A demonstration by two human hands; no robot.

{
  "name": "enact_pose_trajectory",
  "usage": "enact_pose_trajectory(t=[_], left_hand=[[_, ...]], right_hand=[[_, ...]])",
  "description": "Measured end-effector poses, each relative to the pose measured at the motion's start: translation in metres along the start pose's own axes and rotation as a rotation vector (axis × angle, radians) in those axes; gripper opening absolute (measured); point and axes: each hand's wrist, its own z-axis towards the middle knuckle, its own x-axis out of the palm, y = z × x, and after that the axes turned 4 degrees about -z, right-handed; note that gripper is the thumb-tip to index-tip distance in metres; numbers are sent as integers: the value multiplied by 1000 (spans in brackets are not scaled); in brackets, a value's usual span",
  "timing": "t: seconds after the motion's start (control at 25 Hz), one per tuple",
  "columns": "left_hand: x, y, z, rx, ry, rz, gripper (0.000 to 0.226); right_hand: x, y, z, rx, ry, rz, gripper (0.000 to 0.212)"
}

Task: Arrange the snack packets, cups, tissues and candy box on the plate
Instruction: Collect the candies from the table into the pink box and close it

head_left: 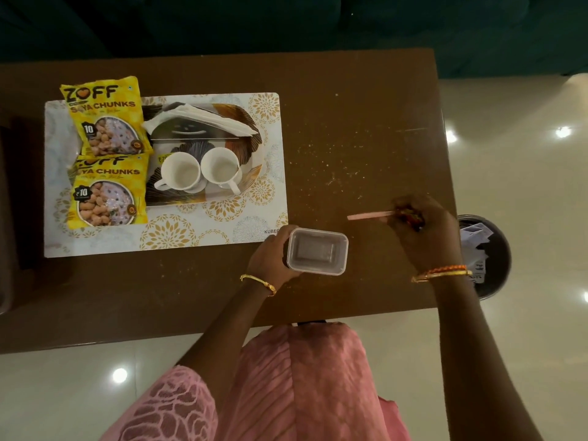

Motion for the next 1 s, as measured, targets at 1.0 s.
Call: enact_pose_trajectory(t=[1.0], left_hand=[[28, -17, -27, -191, -311, -176, 47]], right_hand=[[133, 13, -45, -311, 88, -44, 24]])
